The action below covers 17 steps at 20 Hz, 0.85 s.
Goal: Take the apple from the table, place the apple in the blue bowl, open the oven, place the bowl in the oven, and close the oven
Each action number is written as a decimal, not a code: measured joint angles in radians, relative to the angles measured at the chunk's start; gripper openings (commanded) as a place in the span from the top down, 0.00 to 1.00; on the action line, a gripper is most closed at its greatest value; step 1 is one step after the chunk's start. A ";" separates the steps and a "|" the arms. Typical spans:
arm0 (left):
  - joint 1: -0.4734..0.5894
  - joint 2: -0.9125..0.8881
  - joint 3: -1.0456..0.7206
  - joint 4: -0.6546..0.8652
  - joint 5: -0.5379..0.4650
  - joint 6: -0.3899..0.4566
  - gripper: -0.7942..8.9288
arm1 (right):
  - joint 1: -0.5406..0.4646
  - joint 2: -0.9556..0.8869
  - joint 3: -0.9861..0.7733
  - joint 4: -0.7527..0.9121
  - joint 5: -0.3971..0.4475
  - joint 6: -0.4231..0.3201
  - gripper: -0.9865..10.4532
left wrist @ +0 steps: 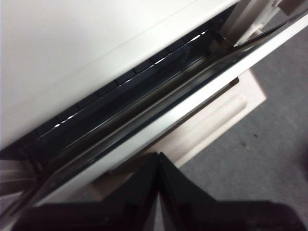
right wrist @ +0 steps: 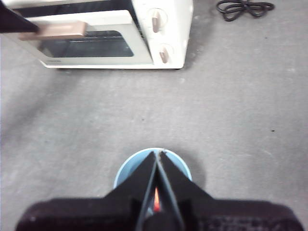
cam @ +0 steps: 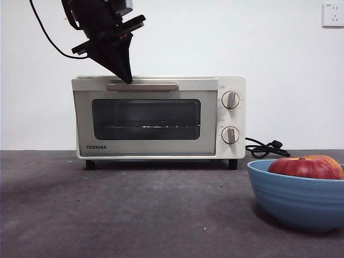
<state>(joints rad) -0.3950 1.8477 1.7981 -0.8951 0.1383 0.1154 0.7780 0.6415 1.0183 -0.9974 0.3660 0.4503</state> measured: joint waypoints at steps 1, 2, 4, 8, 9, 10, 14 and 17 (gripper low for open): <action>-0.015 -0.011 -0.019 0.019 -0.037 -0.002 0.92 | 0.000 -0.009 0.000 -0.003 -0.001 0.002 0.92; -0.026 -0.023 -0.045 0.042 -0.055 -0.004 0.92 | 0.000 -0.019 0.000 -0.004 -0.001 0.004 0.92; -0.048 -0.060 -0.135 0.124 -0.047 -0.030 0.92 | 0.000 -0.041 0.001 -0.004 0.000 0.008 0.92; -0.063 -0.160 -0.364 0.281 -0.014 -0.091 0.92 | 0.000 -0.063 0.001 -0.005 0.000 0.010 0.92; -0.064 -0.180 -0.414 0.300 -0.008 -0.101 0.92 | 0.000 -0.063 0.001 -0.005 0.000 0.010 0.92; -0.064 -0.195 -0.449 0.309 0.000 -0.108 0.92 | 0.000 -0.063 0.001 -0.005 0.000 0.010 0.92; -0.064 -0.208 -0.611 0.331 0.010 -0.144 0.92 | 0.000 -0.063 0.001 -0.005 0.000 0.010 0.92; -0.059 -0.170 -0.670 0.336 -0.023 -0.172 0.92 | 0.000 -0.063 0.001 -0.005 0.000 0.010 0.92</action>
<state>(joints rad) -0.4538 1.6775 1.1282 -0.5594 0.1150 -0.0563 0.7780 0.5781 1.0191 -1.0023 0.3664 0.4602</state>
